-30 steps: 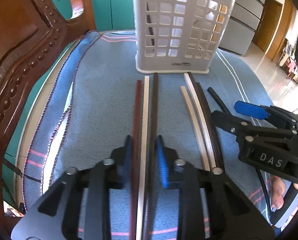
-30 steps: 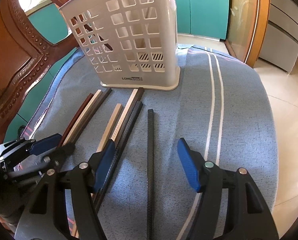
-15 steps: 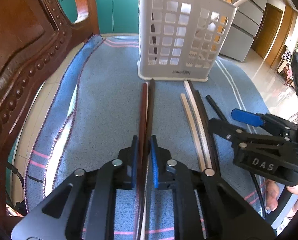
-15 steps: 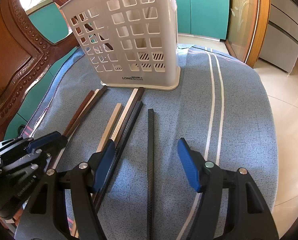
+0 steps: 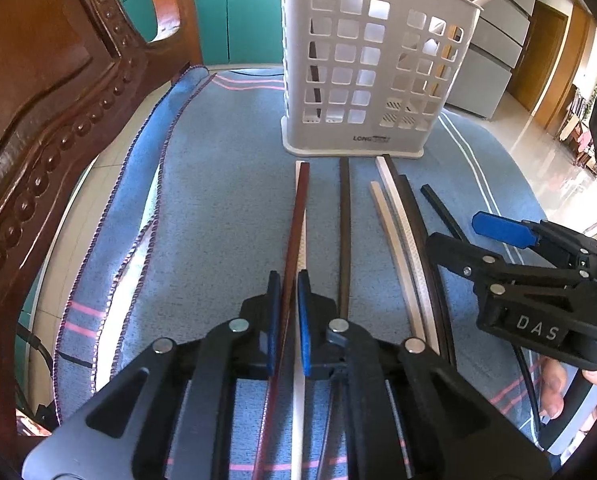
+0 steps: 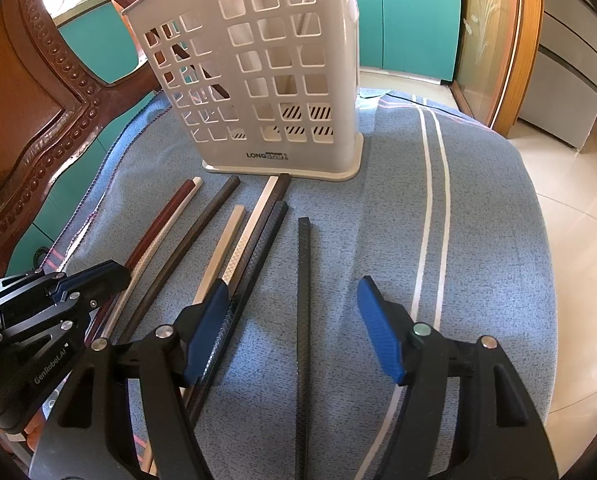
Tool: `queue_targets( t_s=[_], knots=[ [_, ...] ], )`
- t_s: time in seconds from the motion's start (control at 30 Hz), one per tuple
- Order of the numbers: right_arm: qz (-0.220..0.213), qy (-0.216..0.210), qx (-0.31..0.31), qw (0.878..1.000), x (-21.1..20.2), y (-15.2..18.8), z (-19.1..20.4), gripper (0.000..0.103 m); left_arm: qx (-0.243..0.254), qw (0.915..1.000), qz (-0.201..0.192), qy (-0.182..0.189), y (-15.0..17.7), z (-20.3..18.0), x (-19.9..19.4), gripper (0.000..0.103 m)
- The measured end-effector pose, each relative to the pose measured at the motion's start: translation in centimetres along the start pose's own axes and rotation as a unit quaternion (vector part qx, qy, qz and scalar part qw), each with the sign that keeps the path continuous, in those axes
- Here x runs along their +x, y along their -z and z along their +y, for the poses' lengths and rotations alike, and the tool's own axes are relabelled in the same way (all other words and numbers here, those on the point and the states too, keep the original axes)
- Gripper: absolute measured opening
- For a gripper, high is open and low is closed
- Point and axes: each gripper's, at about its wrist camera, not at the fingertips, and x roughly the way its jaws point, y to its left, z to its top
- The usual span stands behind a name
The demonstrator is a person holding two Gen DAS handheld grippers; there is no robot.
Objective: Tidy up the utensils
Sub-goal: 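Close the right gripper on the black chopstick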
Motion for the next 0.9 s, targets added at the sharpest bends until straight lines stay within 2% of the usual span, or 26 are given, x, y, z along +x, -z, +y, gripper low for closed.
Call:
queue_targets(
  t_s=[0.1,0.2,0.27,0.3,0.33,0.8,0.83,0.87,0.9],
  knots=[
    [0.0,0.001,-0.001,1.0,0.1,0.0,0.1,0.066,0.003,0.9999,0.011,0.003,0.1,-0.5,0.6,0.019],
    [-0.001,0.002,-0.001,1.0,0.1,0.0,0.2,0.066,0.017,0.9998,0.007,-0.009,0.1,-1.4,0.2,0.019],
    [-0.001,0.002,-0.001,1.0,0.1,0.0,0.2,0.066,0.012,0.9999,0.007,-0.007,0.0,-1.4,0.0,0.017],
    [-0.001,0.003,-0.002,1.0,0.1,0.0,0.2,0.066,0.009,0.9999,0.007,-0.006,0.0,-1.3,-0.1,0.01],
    [-0.001,0.003,-0.002,1.0,0.1,0.0,0.2,0.066,0.004,1.0,0.007,0.0,-0.1,-1.2,-0.2,0.008],
    [-0.001,0.001,0.0,1.0,0.1,0.1,0.2,0.066,-0.027,0.9995,-0.009,0.013,0.7,0.7,-1.9,0.007],
    [0.0,0.002,-0.001,1.0,0.2,0.1,0.3,0.064,-0.03,0.9994,-0.007,0.012,0.7,0.9,-1.9,0.006],
    [0.0,0.007,-0.003,1.0,0.1,0.1,0.3,0.052,-0.031,0.9994,-0.006,0.012,0.4,1.2,-1.6,0.006],
    [-0.001,0.015,-0.007,1.0,0.1,0.1,0.3,0.034,-0.032,0.9994,-0.004,0.011,0.3,1.3,-1.5,0.007]
  ],
)
